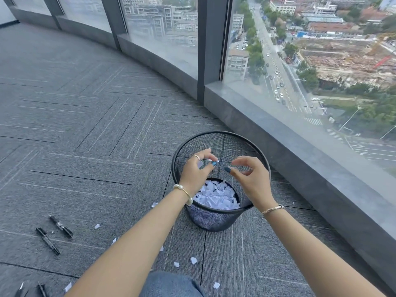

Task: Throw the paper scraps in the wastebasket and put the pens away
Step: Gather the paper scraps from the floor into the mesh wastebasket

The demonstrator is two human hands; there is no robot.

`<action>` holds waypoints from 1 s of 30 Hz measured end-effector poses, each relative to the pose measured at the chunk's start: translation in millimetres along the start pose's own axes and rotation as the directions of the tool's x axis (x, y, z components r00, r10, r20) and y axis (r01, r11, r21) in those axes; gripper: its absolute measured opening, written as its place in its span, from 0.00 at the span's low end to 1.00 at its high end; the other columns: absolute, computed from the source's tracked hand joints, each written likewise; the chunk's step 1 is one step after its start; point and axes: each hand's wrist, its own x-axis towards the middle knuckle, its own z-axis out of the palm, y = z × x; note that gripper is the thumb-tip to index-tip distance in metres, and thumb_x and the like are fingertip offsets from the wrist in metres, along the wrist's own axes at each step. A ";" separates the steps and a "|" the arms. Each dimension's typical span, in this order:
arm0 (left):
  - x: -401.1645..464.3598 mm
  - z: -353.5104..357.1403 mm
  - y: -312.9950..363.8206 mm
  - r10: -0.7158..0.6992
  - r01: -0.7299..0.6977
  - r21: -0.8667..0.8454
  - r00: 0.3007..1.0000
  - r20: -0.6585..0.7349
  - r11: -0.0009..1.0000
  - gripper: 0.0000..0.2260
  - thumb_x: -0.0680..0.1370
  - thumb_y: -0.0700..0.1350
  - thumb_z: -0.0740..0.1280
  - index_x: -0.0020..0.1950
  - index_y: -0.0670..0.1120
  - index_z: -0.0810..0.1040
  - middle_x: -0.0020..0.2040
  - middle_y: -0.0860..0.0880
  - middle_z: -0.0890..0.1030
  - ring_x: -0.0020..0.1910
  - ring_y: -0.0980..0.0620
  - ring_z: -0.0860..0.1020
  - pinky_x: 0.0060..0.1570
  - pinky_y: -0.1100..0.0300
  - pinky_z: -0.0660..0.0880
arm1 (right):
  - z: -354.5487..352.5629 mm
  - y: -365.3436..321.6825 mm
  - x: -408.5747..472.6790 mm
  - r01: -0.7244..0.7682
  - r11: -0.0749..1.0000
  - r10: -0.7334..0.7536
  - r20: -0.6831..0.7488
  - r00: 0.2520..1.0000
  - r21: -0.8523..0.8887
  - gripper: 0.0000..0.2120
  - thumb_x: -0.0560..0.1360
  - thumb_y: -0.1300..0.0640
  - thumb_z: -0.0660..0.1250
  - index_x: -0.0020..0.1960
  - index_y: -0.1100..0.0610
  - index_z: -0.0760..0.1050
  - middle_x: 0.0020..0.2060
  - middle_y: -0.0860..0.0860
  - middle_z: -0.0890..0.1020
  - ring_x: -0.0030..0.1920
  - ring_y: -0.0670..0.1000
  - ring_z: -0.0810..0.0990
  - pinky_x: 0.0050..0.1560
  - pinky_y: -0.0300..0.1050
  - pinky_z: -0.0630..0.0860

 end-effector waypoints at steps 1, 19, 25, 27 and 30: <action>0.1 0.1 -0.6 -0.011 0.011 -0.009 1.000 0.006 1.000 0.04 0.74 0.40 0.65 0.45 0.48 0.78 0.65 0.53 0.72 0.64 0.57 0.67 0.63 0.63 0.59 | -0.1 0.5 0.0 0.010 1.000 -0.010 -0.013 1.000 -0.017 0.08 0.68 0.55 0.74 0.42 0.49 0.75 0.46 0.46 0.76 0.46 0.42 0.77 0.41 0.28 0.74; -1.5 0.3 4.3 -0.011 0.004 -0.141 0.999 -0.047 0.990 0.25 0.74 0.37 0.63 0.66 0.56 0.63 0.66 0.56 0.70 0.40 0.59 0.74 0.41 0.68 0.71 | 0.5 -3.7 -2.8 -0.018 1.000 0.018 -0.002 1.000 0.013 0.05 0.70 0.55 0.72 0.45 0.54 0.80 0.49 0.46 0.78 0.46 0.47 0.80 0.37 0.25 0.72; -5.2 -0.6 4.3 -0.003 0.001 -0.043 0.999 -0.051 0.999 0.22 0.73 0.48 0.68 0.65 0.53 0.67 0.65 0.54 0.71 0.64 0.60 0.68 0.66 0.54 0.63 | 0.0 -4.4 -3.2 -0.051 0.998 0.050 0.028 0.998 0.034 0.08 0.70 0.52 0.71 0.48 0.53 0.79 0.49 0.45 0.80 0.44 0.43 0.80 0.41 0.30 0.75; -7.8 -1.9 7.6 0.001 -0.003 -0.032 0.998 -0.070 0.999 0.22 0.73 0.49 0.68 0.65 0.53 0.68 0.65 0.54 0.72 0.64 0.60 0.68 0.66 0.54 0.64 | -1.4 -6.0 -1.7 -0.080 0.996 0.078 0.068 0.995 0.035 0.11 0.70 0.49 0.71 0.50 0.52 0.78 0.48 0.44 0.81 0.46 0.40 0.79 0.43 0.32 0.76; -14.2 -7.7 14.2 0.035 -0.034 0.013 0.998 -0.059 0.999 0.20 0.73 0.49 0.67 0.64 0.53 0.68 0.64 0.54 0.72 0.63 0.60 0.68 0.66 0.55 0.65 | -4.4 -13.4 0.6 -0.094 0.994 0.086 0.124 0.989 0.061 0.13 0.72 0.48 0.68 0.54 0.51 0.78 0.49 0.42 0.81 0.51 0.39 0.78 0.50 0.36 0.74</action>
